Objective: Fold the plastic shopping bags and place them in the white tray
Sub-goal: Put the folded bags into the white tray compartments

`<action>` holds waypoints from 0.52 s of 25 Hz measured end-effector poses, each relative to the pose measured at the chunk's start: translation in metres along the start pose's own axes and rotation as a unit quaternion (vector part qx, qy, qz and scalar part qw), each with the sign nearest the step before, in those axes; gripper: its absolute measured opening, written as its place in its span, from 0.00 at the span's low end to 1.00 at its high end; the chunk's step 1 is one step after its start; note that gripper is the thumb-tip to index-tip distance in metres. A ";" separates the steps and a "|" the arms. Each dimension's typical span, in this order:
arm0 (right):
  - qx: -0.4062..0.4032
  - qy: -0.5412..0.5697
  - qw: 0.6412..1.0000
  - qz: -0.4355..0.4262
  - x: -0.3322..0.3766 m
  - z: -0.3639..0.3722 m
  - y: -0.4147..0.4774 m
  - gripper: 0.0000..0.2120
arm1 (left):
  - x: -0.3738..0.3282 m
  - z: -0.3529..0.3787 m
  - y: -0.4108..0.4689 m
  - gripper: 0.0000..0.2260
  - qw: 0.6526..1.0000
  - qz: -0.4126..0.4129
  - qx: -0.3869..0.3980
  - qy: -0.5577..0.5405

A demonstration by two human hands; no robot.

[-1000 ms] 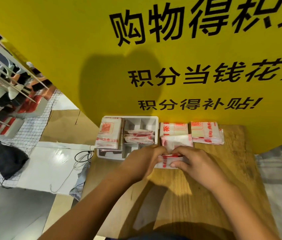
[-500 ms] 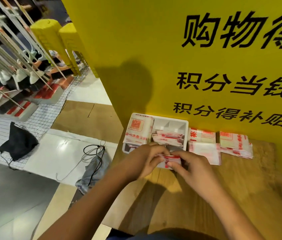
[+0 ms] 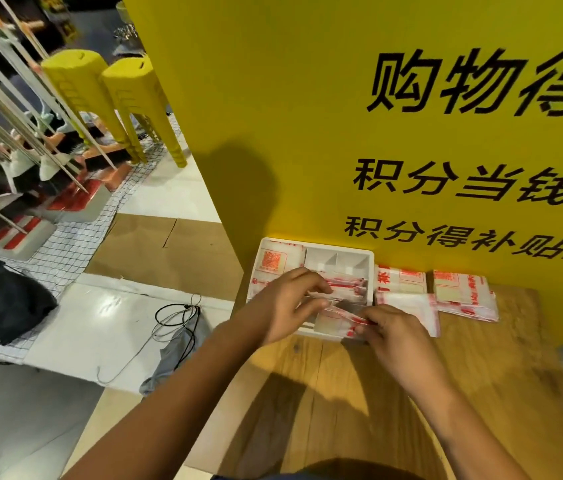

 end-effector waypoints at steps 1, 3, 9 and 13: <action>0.002 -0.020 1.000 -0.009 0.000 -0.001 0.004 0.13 | 0.006 -0.009 0.006 0.10 0.999 0.001 -0.024 0.044; 0.018 -0.060 0.998 -0.030 0.006 0.004 0.013 0.14 | 0.015 -0.011 0.025 0.14 0.988 -0.007 -0.025 0.150; -0.003 -0.085 0.996 -0.043 0.013 -0.002 0.040 0.13 | 0.039 0.014 0.071 0.28 0.954 -0.055 0.111 0.273; -0.031 -0.063 0.997 -0.040 0.006 -0.003 0.050 0.12 | 0.044 0.009 0.077 0.23 0.965 -0.040 0.115 0.234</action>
Point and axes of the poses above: each hand's wrist, its own y-axis towards the middle knuckle, its own z-axis out of the palm, x = y × z, the point moved 10 cm from there along y, towards the middle knuckle, and after that the axes turned 13 degrees about x, right-handed, at the moved point
